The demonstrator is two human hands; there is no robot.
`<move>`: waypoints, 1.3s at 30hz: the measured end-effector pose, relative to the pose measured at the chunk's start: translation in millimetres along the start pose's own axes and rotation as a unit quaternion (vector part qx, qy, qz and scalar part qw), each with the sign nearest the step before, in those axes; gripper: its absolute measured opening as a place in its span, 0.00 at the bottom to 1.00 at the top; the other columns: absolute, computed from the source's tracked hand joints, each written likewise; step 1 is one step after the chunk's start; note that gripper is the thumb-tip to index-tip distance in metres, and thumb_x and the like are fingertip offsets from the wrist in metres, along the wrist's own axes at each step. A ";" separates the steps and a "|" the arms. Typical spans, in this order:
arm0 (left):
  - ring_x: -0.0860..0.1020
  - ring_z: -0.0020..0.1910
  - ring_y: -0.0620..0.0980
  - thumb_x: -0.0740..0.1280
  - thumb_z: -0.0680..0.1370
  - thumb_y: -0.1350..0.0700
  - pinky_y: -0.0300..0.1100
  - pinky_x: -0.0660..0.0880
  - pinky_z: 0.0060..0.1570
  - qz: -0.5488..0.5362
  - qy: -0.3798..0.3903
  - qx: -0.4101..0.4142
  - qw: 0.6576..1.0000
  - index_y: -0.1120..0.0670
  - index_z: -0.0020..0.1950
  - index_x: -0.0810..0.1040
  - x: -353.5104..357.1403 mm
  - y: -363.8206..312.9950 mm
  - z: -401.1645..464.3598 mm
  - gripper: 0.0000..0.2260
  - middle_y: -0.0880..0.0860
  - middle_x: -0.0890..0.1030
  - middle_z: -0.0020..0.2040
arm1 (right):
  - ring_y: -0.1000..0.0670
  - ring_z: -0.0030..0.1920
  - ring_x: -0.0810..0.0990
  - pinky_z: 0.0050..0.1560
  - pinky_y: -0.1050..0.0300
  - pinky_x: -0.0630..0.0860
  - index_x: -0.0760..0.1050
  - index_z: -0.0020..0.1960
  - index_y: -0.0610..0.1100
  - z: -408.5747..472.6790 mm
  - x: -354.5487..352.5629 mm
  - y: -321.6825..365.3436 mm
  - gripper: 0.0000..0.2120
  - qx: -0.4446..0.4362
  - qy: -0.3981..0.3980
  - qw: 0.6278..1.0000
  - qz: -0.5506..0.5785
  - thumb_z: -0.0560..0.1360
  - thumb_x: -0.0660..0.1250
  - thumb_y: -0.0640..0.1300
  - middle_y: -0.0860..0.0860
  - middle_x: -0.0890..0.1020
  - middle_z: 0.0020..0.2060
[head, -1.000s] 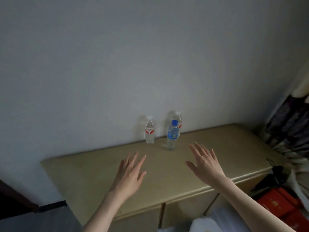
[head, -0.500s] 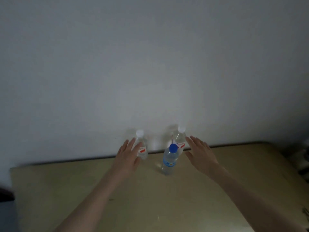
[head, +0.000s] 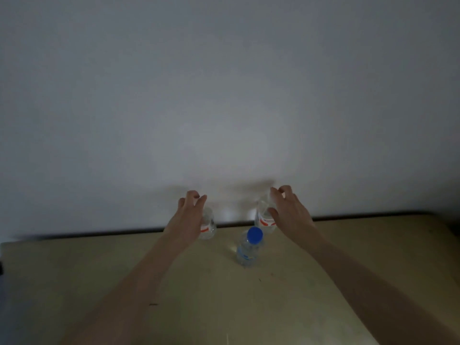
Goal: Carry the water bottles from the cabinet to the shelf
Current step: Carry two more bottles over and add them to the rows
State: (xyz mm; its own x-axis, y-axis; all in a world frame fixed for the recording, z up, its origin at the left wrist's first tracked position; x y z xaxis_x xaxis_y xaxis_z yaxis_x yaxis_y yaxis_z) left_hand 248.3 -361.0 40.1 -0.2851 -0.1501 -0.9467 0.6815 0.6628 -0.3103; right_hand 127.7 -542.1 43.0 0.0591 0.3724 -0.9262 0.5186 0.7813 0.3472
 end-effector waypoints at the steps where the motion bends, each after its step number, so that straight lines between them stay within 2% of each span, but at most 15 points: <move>1: 0.66 0.59 0.59 0.63 0.74 0.66 0.51 0.72 0.57 -0.009 -0.011 -0.004 1.000 0.58 0.68 0.64 -0.7 -0.1 0.1 0.23 0.58 0.62 0.65 | 0.40 0.59 0.71 0.52 0.48 0.73 0.64 0.63 0.40 0.8 0.5 0.5 0.18 0.000 -0.002 1.000 -0.002 0.76 0.62 0.42 0.42 0.65 0.62; 5: 0.69 0.54 0.60 0.64 0.71 0.70 0.52 0.71 0.54 -0.052 -0.029 -0.001 0.998 0.59 0.61 0.72 4.1 1.7 -12.3 0.19 0.58 0.72 0.60 | 0.42 0.56 0.72 0.48 0.48 0.72 0.64 0.59 0.40 -4.8 3.1 -1.8 0.15 -0.001 -0.004 1.000 0.000 0.75 0.63 0.43 0.43 0.70 0.56; 7: 0.70 0.52 0.61 0.65 0.72 0.69 0.55 0.73 0.50 -0.062 -0.032 0.012 0.997 0.60 0.57 0.75 2.2 -0.4 -21.3 0.15 0.59 0.75 0.56 | 0.42 0.55 0.72 0.47 0.50 0.72 0.64 0.59 0.40 -11.7 4.4 -7.0 0.15 0.006 -0.010 1.000 0.006 0.75 0.63 0.42 0.43 0.71 0.55; 9: 0.72 0.50 0.63 0.66 0.72 0.67 0.54 0.73 0.49 -0.066 -0.032 0.029 0.997 0.61 0.55 0.76 1.0 -2.0 -30.9 0.13 0.61 0.76 0.53 | 0.41 0.55 0.72 0.48 0.50 0.71 0.64 0.60 0.38 -21.1 7.8 -12.8 0.16 0.018 -0.012 1.000 0.013 0.75 0.63 0.40 0.41 0.72 0.55; 12: 0.74 0.51 0.61 0.66 0.73 0.60 0.47 0.70 0.50 -0.091 -0.013 0.016 0.996 0.59 0.56 0.76 1.7 5.5 -41.1 0.13 0.61 0.75 0.52 | 0.39 0.57 0.72 0.54 0.48 0.70 0.65 0.63 0.35 -35.6 12.7 -24.1 0.19 0.053 -0.004 0.998 0.034 0.75 0.64 0.39 0.39 0.70 0.57; 14: 0.75 0.54 0.59 0.66 0.73 0.59 0.45 0.69 0.51 -0.081 0.003 0.003 0.997 0.57 0.58 0.75 -2.6 11.7 -42.9 0.14 0.59 0.74 0.55 | 0.38 0.56 0.72 0.55 0.49 0.69 0.66 0.61 0.33 -45.1 13.8 -29.1 0.18 0.073 0.009 0.997 0.039 0.75 0.64 0.39 0.37 0.69 0.58; 20: 0.75 0.54 0.58 0.67 0.74 0.57 0.47 0.70 0.54 -0.128 -0.018 0.044 0.991 0.56 0.60 0.74 -38.4 5.6 -62.4 0.15 0.57 0.75 0.56 | 0.41 0.62 0.69 0.59 0.54 0.67 0.64 0.65 0.37 -102.9 -2.9 -15.4 0.19 0.144 -0.044 0.983 0.102 0.76 0.62 0.41 0.40 0.68 0.63; 22: 0.74 0.56 0.57 0.67 0.74 0.58 0.46 0.69 0.55 -0.134 -0.027 0.075 0.988 0.56 0.60 0.73 -45.8 2.4 -79.4 0.15 0.56 0.76 0.57 | 0.41 0.63 0.69 0.59 0.55 0.67 0.64 0.65 0.37 -136.9 -5.3 -13.3 0.20 0.179 -0.064 0.976 0.107 0.76 0.62 0.42 0.40 0.68 0.64; 26: 0.71 0.57 0.53 0.65 0.75 0.57 0.40 0.64 0.51 -0.156 -0.028 0.172 0.972 0.54 0.60 0.72 -54.3 -18.1 -129.1 0.13 0.52 0.75 0.56 | 0.40 0.57 0.74 0.51 0.56 0.67 0.70 0.60 0.38 -231.0 -7.4 -8.5 0.17 0.268 -0.146 0.944 0.124 0.74 0.66 0.43 0.41 0.73 0.59; 30: 0.71 0.58 0.52 0.65 0.75 0.57 0.38 0.62 0.51 -0.170 0.002 0.255 0.952 0.54 0.60 0.73 -52.3 -47.8 -176.5 0.14 0.51 0.76 0.57 | 0.44 0.53 0.73 0.52 0.57 0.67 0.72 0.58 0.40 -323.4 -2.2 10.9 0.15 0.320 -0.221 0.907 0.161 0.73 0.67 0.44 0.43 0.75 0.55; 33: 0.73 0.56 0.51 0.65 0.75 0.57 0.37 0.63 0.50 -0.183 0.029 0.299 0.936 0.51 0.60 0.74 -51.2 -75.3 -210.6 0.13 0.51 0.76 0.55 | 0.46 0.55 0.73 0.53 0.58 0.68 0.72 0.59 0.43 -387.9 -5.0 20.5 0.15 0.359 -0.256 0.881 0.175 0.74 0.66 0.46 0.46 0.74 0.56; 36: 0.72 0.53 0.46 0.65 0.75 0.59 0.33 0.61 0.50 -0.216 0.068 0.382 0.896 0.52 0.59 0.75 -48.2 -125.3 -260.3 0.13 0.48 0.75 0.54 | 0.47 0.58 0.72 0.55 0.60 0.66 0.70 0.62 0.43 -463.9 -5.4 29.3 0.18 0.391 -0.301 0.853 0.172 0.75 0.65 0.47 0.47 0.73 0.57; 39: 0.69 0.53 0.43 0.65 0.75 0.60 0.28 0.59 0.51 -0.216 0.104 0.480 0.844 0.55 0.59 0.76 -43.6 -180.5 -325.8 0.12 0.46 0.75 0.53 | 0.47 0.56 0.73 0.52 0.63 0.64 0.71 0.60 0.42 -544.8 8.0 40.7 0.16 0.427 -0.330 0.825 0.167 0.75 0.65 0.47 0.47 0.74 0.55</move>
State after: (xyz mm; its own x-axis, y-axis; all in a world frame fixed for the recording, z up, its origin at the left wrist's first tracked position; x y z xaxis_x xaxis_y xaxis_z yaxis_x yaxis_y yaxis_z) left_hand -81.8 -235.1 165.6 -0.6908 -0.0273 -0.7225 0.6871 -0.3358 -0.6443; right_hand -315.3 -234.5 129.8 0.6262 -0.0783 -0.7757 0.7744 -0.0533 0.6305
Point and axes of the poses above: each hand's wrist, its own z-axis towards the middle knuckle, its own x-axis out of the palm, y = z × x, the point moved 10 cm from there along z, towards the middle knuckle
